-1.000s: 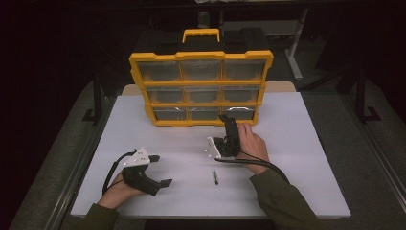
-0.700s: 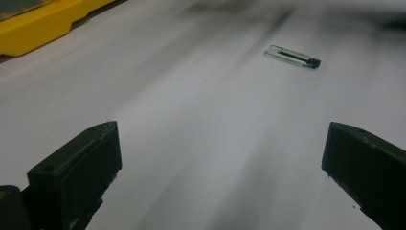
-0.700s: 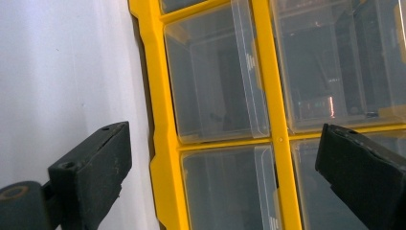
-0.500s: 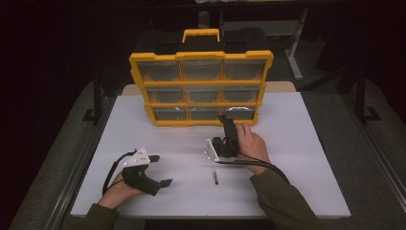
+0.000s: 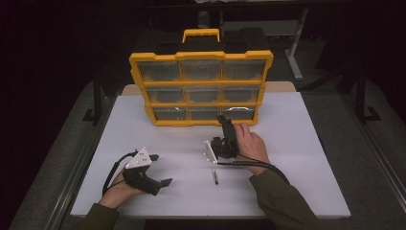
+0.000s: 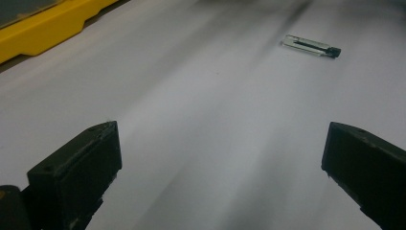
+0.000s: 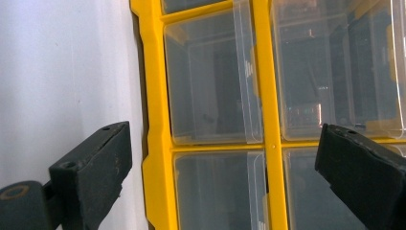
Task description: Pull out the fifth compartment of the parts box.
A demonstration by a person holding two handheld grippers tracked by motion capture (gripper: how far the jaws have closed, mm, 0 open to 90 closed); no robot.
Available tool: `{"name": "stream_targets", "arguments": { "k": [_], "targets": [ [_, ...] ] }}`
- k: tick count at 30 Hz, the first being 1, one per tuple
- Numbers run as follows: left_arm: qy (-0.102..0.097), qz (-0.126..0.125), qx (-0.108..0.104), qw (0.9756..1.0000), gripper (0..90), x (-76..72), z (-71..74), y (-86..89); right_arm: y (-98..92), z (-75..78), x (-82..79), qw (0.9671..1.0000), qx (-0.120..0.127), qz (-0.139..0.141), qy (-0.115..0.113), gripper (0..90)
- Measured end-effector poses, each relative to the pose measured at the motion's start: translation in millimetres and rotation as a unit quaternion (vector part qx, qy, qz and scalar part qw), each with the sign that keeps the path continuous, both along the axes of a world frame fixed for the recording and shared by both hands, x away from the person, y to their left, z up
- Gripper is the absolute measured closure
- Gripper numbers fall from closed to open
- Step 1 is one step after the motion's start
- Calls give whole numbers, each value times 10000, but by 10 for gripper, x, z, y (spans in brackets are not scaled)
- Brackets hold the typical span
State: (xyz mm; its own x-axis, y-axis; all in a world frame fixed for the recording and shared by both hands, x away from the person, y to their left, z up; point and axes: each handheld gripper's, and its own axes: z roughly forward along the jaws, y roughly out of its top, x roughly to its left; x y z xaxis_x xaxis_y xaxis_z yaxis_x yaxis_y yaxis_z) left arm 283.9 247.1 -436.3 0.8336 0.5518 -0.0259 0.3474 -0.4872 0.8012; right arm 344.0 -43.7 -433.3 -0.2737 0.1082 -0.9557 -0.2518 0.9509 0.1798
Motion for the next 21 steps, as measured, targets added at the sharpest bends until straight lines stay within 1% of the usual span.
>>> {"name": "stream_targets", "arguments": {
  "k": [2,5,8,12,14,19,21],
  "targets": [
    [-47,25,26,10000,0,3,0,10,3,-1,-2,10000,-50,-7,-43,48],
    [-52,30,56,10000,0,3,-5,16,7,3,-3,9999,-111,-4,-106,48],
    [-16,30,9,10000,0,-4,-16,2,12,13,-1,9999,-96,-10,-140,48],
    [22,33,42,10000,0,-4,-25,-7,20,20,4,9998,-89,-39,-156,49],
    [4,36,19,10000,0,-6,-26,-13,26,22,4,9998,-98,-46,-166,50],
    [-84,-16,43,10000,0,1,-19,-13,68,66,10,9996,-79,-52,-257,50],
    [-51,-25,3,10000,0,-4,-18,-12,88,88,19,9996,-56,-16,-293,50]
  ]
}}
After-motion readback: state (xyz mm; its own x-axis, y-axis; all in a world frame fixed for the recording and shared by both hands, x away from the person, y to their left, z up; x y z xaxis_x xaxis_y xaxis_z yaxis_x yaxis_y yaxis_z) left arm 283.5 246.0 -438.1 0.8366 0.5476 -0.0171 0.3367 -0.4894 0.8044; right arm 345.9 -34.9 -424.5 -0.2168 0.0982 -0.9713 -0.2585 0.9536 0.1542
